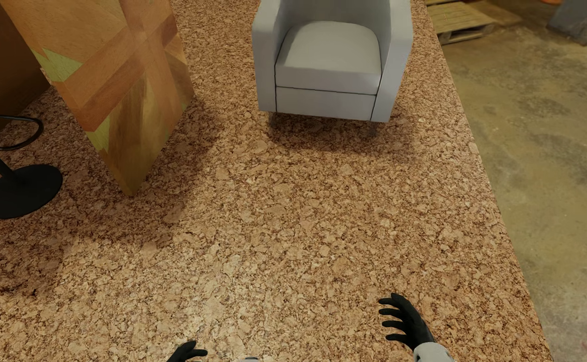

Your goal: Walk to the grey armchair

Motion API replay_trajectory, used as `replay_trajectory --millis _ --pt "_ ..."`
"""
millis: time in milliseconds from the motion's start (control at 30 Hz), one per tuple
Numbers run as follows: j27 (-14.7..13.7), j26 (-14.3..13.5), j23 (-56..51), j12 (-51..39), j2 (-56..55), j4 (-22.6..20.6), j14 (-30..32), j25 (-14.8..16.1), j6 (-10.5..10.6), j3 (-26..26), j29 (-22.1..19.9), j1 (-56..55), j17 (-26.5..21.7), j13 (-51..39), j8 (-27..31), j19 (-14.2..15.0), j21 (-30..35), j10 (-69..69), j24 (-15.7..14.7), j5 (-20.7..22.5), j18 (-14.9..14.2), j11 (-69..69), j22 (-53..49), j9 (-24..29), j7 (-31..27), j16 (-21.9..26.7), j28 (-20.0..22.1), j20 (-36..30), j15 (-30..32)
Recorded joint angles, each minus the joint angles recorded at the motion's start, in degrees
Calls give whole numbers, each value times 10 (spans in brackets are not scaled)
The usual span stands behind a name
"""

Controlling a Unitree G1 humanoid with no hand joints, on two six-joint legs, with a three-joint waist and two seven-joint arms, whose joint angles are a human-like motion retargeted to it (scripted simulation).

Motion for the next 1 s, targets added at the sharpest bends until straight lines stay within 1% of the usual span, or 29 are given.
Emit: replay_trajectory --millis 33,67,100,133,167,200,233,267,333,367,400,433,467,500,533,567,600,633,667,700,733,767,800,833,867,900,933,967,1000 --pt "14 -11 3 25 -30 -2 -8 -6 -11 -6 8 17 15 -7 5 1 -1 -12 -2 0 0 53 10 -6 2 7 2 -3 53" --pt "21 -26 -11 52 -52 -7 -13 -4 -26 -23 21 37 22 5 4 3 -15 -30 -18 -5 0 58 26 -13 8 4 16 -3 49" --pt "8 -33 -6 56 -67 -14 -19 2 -44 -43 38 58 21 24 0 6 -29 -46 -39 -13 -1 27 13 -14 11 -4 37 -6 16" --pt "-7 -38 6 37 -78 -20 -27 6 -59 -54 54 78 9 43 0 10 -42 -55 -55 -22 -3 -19 -2 -10 10 -16 57 -8 -12" --pt "-24 -44 17 12 -80 -27 -44 7 -70 -57 66 90 -11 60 7 13 -36 -49 -61 -35 -5 -120 -30 -6 9 -34 69 0 -26" --pt "-40 -58 30 -10 -70 -30 -67 7 -71 -56 69 104 -37 75 5 16 -37 -33 -61 -46 -6 -138 -36 -2 4 -40 69 -13 55" --pt "-47 -69 34 -32 -58 -25 -84 9 -58 -53 60 109 -51 79 1 -2 -44 -8 -60 -42 -6 -133 -34 2 -2 -44 64 -22 69" --pt "-41 -75 22 -44 -48 -18 -87 14 -38 -50 39 107 -56 68 0 0 -47 17 -60 -33 14 -134 -24 5 -2 -41 50 -29 57" --pt "-36 -52 -1 -40 -22 -14 -86 28 -4 -25 -23 125 -26 49 -5 2 -41 8 -63 -28 -3 -155 -10 1 -12 -36 21 -8 43" --pt "-41 -30 -1 -35 -9 -22 -88 36 2 -9 -50 140 -17 44 -8 5 -39 -3 -66 -35 3 -154 -19 3 -16 -18 11 -16 28" --pt "-44 -14 11 -22 -1 -24 -97 43 7 -1 -68 156 -9 35 -6 6 -50 -13 -63 -37 0 -148 -23 2 -17 -13 16 -14 12" --pt "-50 3 28 -25 4 -30 -89 48 6 3 -78 155 -1 29 -1 7 -64 12 -59 -42 10 -134 -29 9 -12 -16 35 -26 -7" --pt "-54 21 26 -42 12 -34 -44 52 6 -1 -80 126 -11 44 3 8 -64 86 -56 -45 17 -127 -33 19 -10 -32 62 -30 -20" --pt "-53 29 28 -48 26 -41 49 52 4 -8 -76 87 -22 61 10 9 -62 159 -56 -45 24 -133 -38 25 -13 -40 81 -22 -28" --pt "-46 31 35 -39 37 -39 113 52 9 -17 -68 48 -30 70 12 9 -63 198 -56 -41 50 -151 -35 13 -12 -42 90 -21 -30" --pt "-37 32 37 -31 60 -27 82 49 18 -13 -54 22 -42 82 6 11 -59 191 -48 -40 86 -170 -31 7 1 -42 81 -14 -36" --pt "-18 35 35 -17 75 -19 10 42 23 0 -37 4 -44 67 3 15 -49 137 -27 -38 77 -174 -48 1 14 -44 66 4 -48" --pt "6 31 8 -1 87 -10 -51 38 30 7 -22 -1 -27 40 1 18 -33 51 -4 -32 61 -166 -49 -1 17 -32 52 17 -66" --pt "7 17 11 -3 69 -13 -35 35 19 10 -6 15 6 10 3 22 -34 9 15 -41 9 -86 -7 3 18 -7 47 11 -77" --pt "8 0 13 5 15 -14 -49 31 11 0 11 24 7 -4 12 22 -14 13 21 -36 9 26 12 6 12 5 53 -9 5" --pt "8 -20 25 17 -33 -15 -57 27 -3 -11 28 44 5 -6 17 21 -18 0 13 -28 8 92 35 7 10 1 61 -22 80" --pt "17 -36 6 35 -71 -15 -60 23 -25 -34 45 68 2 3 15 18 -27 -22 -12 -17 5 95 30 8 11 -7 66 -9 69" --pt "12 -44 8 37 -102 -18 -67 18 -50 -48 55 95 -4 15 9 17 -39 -40 -40 -15 2 61 4 8 16 -17 71 -12 41" --pt "1 -50 4 27 -120 -18 -78 10 -70 -57 62 119 -10 33 3 19 -49 -51 -59 -7 -3 15 -15 7 15 -30 73 -9 20" --pt "-21 -54 9 15 -130 -23 -98 -1 -84 -60 62 134 -21 55 -2 23 -60 -44 -64 -13 0 -53 -41 4 9 -40 70 -11 8" --pt "-41 -54 35 -13 -119 -26 -87 -10 -94 -44 49 116 -31 48 -2 25 -57 47 -58 -21 0 -118 -48 16 6 -39 61 -12 47" --pt "-61 -51 53 -25 -112 -23 -18 -13 -79 -31 25 55 -56 32 -8 -3 -44 181 -50 -16 38 -119 -57 20 -4 -41 50 -14 110" --pt "-76 -45 35 -17 -106 -25 62 -6 -53 -31 -10 -4 -64 21 -12 -47 -51 240 -46 -10 63 -115 -37 16 -11 -27 35 -36 95" --pt "-103 -24 24 -2 -84 -21 32 9 -28 -29 -45 -21 -55 27 -11 -16 -51 197 -47 -11 39 -122 -35 15 -14 -21 18 -19 85"
